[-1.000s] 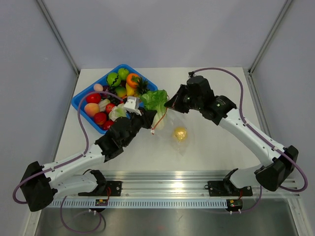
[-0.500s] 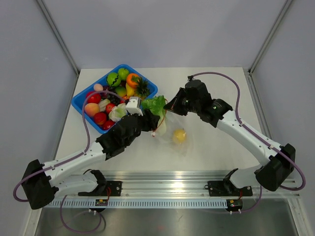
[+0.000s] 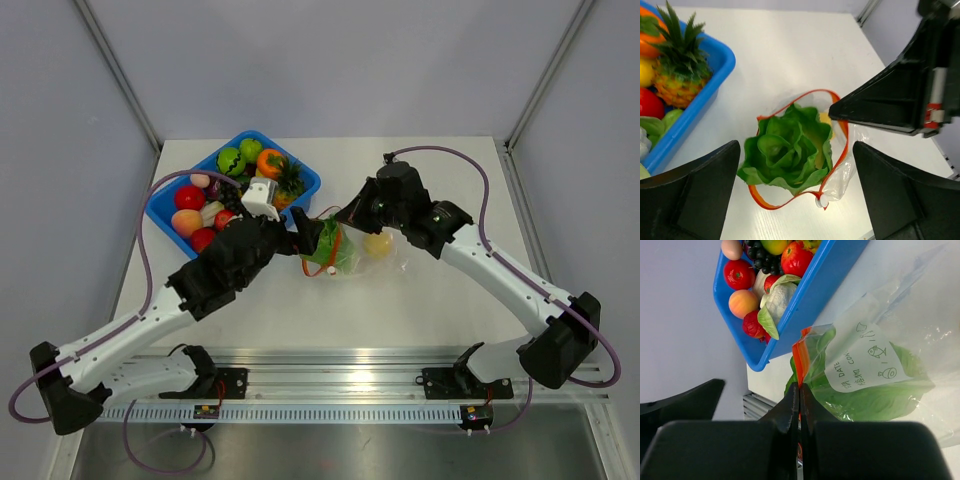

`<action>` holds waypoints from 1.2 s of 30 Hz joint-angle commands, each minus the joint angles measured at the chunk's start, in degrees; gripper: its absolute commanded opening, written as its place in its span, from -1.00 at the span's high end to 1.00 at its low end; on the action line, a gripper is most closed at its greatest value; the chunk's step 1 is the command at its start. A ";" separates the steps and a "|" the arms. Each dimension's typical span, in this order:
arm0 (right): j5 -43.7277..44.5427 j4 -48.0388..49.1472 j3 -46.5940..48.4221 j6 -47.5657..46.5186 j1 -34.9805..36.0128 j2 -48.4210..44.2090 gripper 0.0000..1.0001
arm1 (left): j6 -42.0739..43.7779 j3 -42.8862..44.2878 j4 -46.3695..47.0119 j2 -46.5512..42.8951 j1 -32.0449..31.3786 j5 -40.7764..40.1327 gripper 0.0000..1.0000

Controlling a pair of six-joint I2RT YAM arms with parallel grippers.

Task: Place the food in the zip-top bag and seal the zipper
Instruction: Place the fake vegetable in the zipper food storage bag, then adjust the zipper food storage bag at the center of the board.

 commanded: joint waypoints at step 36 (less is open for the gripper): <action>-0.66 1.86 1.64 -0.51 -0.55 -2.67 1.00 | -25.73 -9.62 -3.84 12.25 19.58 28.39 -0.05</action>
